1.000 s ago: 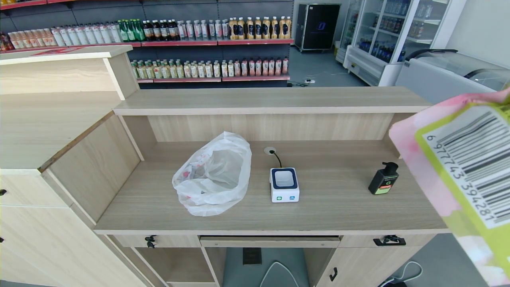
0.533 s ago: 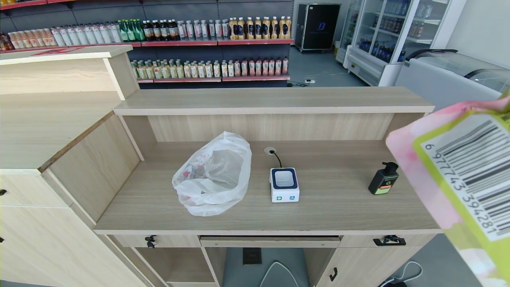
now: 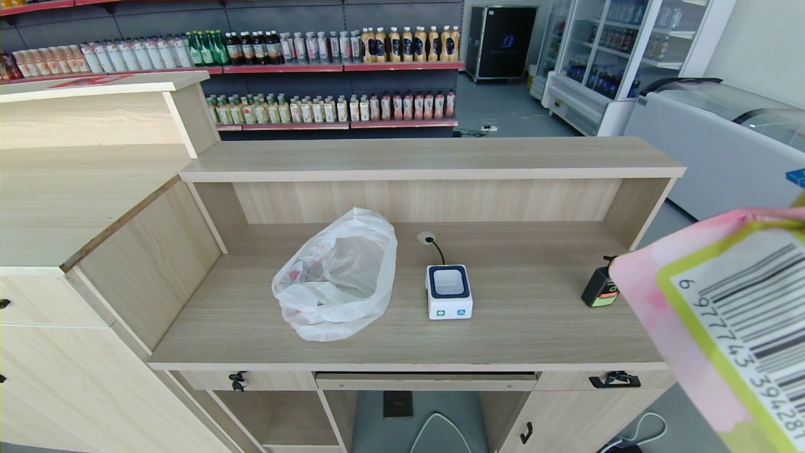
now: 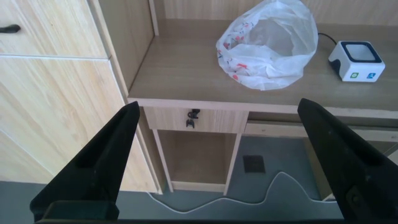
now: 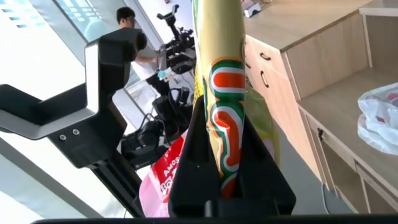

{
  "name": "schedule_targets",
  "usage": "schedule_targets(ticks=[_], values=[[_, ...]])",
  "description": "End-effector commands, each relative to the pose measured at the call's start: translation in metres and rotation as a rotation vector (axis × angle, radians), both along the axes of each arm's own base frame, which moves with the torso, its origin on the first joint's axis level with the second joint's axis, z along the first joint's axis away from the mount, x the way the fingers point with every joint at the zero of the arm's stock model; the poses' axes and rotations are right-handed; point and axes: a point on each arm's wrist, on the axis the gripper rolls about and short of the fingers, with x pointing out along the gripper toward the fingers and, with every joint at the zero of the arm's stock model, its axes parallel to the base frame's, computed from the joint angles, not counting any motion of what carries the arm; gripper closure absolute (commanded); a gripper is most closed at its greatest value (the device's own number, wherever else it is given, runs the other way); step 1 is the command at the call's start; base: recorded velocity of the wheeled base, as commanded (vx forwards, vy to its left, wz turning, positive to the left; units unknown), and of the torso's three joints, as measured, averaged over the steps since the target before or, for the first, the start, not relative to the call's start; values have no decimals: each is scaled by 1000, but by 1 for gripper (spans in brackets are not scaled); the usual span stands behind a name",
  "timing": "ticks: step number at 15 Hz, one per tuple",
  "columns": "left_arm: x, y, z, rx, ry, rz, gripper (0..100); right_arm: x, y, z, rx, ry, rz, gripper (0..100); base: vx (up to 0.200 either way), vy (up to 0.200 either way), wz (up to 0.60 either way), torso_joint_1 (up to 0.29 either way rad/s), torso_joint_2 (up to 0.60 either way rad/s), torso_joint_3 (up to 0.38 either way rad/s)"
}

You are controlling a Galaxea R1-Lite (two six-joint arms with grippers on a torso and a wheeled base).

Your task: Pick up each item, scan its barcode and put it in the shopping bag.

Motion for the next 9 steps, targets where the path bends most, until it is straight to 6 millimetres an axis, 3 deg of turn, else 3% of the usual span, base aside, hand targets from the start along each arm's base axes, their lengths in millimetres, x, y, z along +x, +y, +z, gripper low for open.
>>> schedule_targets(ticks=[1,4,6,7,9], values=[[0,0,0,-1,0,1,0,2,0,-1,-3,1,0,100,0,0,0,0,0,0],[0,0,0,-1,0,1,0,6,2,1,-9,-16,-2,100,0,0,0,0,0,0],[0,0,0,-1,0,1,0,26,6,14,-25,-141,-26,100,0,0,0,0,0,0],[0,0,0,-1,0,1,0,35,5,25,-30,-224,-69,100,0,0,0,0,0,0],[0,0,0,-1,0,0,0,41,-11,29,-56,-299,-208,100,0,0,0,0,0,0]])
